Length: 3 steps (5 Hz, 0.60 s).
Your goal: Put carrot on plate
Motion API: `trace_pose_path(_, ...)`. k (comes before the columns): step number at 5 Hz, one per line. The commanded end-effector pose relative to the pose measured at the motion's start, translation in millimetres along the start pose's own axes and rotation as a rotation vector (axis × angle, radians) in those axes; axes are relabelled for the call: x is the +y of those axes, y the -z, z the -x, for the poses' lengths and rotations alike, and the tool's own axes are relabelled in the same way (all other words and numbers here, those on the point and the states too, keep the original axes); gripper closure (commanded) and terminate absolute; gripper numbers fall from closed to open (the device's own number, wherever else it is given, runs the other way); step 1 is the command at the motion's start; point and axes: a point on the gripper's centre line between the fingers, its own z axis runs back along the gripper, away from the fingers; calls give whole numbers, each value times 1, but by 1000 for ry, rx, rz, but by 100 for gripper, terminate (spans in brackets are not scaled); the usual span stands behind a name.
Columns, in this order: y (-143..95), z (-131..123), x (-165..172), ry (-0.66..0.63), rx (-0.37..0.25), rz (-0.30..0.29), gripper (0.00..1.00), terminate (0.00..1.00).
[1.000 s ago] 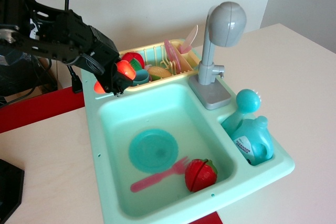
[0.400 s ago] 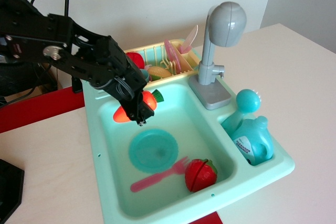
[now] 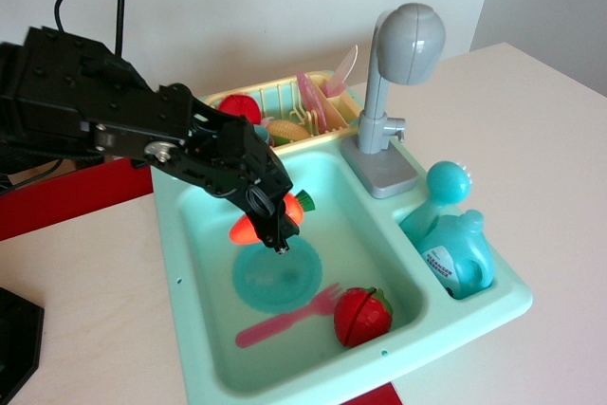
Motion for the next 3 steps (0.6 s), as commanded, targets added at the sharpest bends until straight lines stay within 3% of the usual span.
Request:
trace_pose_path(1, 11, -11, 1, -28, -32, -8, 100, 0)
trace_pose_path(2, 2, -9, 11, -62, -48, -14, 0, 0)
trace_pose_path(3, -20, -12, 21, -84, -87, -21, 0, 0)
